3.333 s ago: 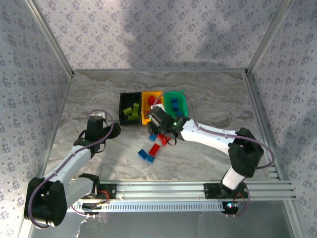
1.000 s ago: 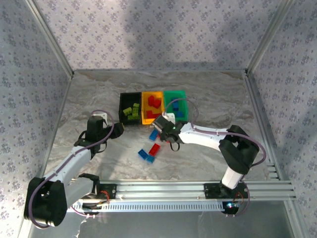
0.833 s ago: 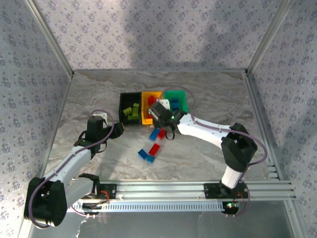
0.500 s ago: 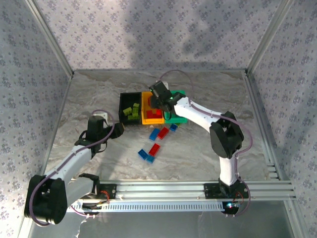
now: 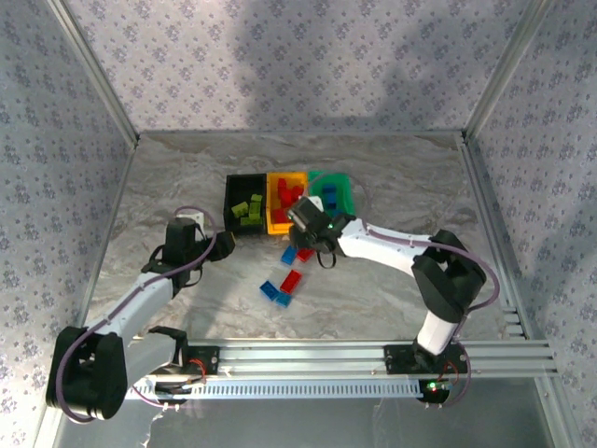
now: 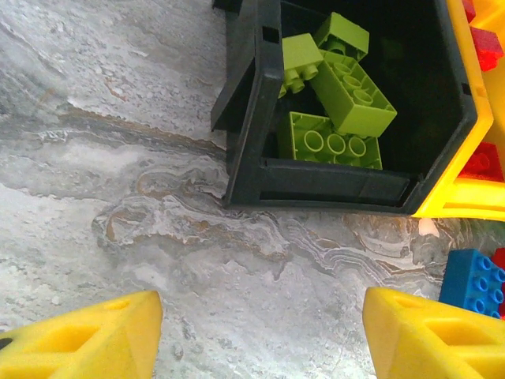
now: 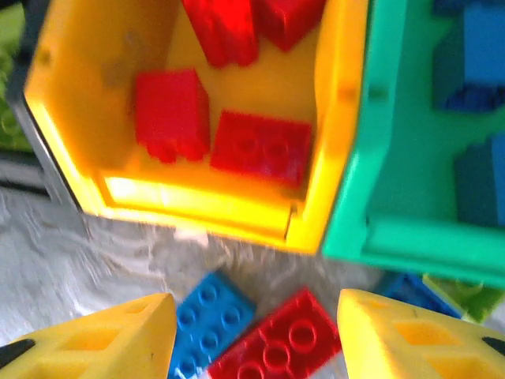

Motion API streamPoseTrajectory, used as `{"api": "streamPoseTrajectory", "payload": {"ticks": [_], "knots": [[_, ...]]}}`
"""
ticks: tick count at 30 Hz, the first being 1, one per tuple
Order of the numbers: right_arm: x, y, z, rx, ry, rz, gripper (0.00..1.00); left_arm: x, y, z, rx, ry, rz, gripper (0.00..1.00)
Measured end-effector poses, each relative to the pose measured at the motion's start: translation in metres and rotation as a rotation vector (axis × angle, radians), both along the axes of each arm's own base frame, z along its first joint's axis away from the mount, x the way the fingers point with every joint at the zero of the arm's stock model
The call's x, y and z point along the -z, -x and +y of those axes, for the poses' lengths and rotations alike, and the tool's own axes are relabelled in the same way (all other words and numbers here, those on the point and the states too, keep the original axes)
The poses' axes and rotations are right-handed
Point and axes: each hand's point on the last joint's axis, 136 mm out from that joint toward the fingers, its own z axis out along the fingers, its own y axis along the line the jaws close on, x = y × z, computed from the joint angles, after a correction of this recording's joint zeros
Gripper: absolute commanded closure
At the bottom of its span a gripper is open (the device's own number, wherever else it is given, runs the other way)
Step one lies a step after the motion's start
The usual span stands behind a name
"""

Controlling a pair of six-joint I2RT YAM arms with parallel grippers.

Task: Sort the legos into containers by color
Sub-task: Place the lego in the container, then pick up the lego from the center of the table.

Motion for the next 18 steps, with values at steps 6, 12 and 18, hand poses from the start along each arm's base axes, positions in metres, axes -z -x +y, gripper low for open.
{"api": "streamPoseTrajectory", "payload": {"ticks": [6, 12, 18], "knots": [[0.024, 0.01, -0.011, 0.086, -0.024, 0.046, 0.41, 0.006, 0.0, -0.003, 0.012, 0.006, 0.021, 0.32], [0.025, 0.003, -0.004, 0.16, -0.095, 0.045, 0.4, 0.007, 0.0, -0.004, 0.017, 0.011, 0.024, 0.32], [0.032, -0.002, -0.004, 0.255, -0.136, 0.076, 0.4, 0.007, 0.001, -0.005, 0.021, 0.014, 0.024, 0.32]]}}
